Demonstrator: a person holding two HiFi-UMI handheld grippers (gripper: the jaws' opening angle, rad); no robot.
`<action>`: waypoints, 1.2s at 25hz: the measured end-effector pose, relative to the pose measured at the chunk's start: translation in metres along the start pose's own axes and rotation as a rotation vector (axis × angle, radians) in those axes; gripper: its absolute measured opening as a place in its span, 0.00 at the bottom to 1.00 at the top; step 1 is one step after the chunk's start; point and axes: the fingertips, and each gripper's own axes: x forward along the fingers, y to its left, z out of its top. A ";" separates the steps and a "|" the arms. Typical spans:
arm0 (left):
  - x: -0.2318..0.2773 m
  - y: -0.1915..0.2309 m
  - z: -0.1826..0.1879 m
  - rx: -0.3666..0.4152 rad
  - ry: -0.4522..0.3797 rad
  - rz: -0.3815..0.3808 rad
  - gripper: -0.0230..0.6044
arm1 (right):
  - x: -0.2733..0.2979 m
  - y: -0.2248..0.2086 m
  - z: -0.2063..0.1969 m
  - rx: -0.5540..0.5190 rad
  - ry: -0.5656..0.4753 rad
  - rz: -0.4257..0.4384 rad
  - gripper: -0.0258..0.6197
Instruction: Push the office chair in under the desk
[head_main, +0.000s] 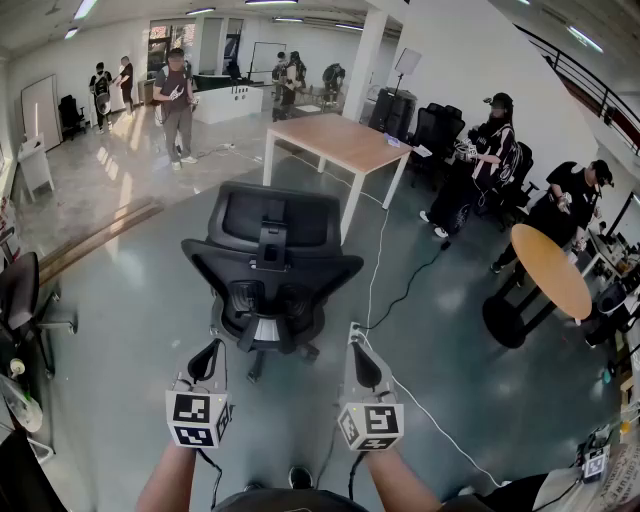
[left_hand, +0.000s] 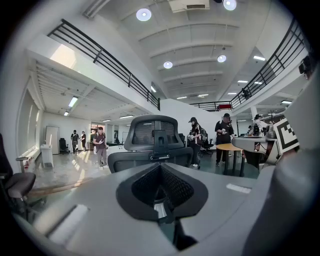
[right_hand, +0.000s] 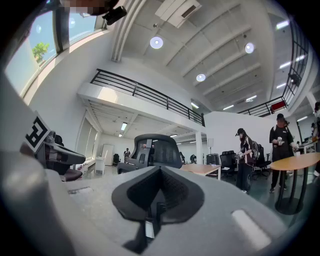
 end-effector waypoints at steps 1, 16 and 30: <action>-0.002 0.004 0.000 0.000 0.001 0.006 0.07 | 0.001 0.002 0.000 0.007 0.005 0.006 0.02; -0.014 0.013 -0.002 0.026 0.005 0.004 0.07 | 0.003 0.025 0.001 0.011 0.030 0.081 0.02; -0.033 0.042 -0.006 0.136 -0.063 0.034 0.07 | -0.014 0.020 0.001 0.079 -0.010 -0.020 0.03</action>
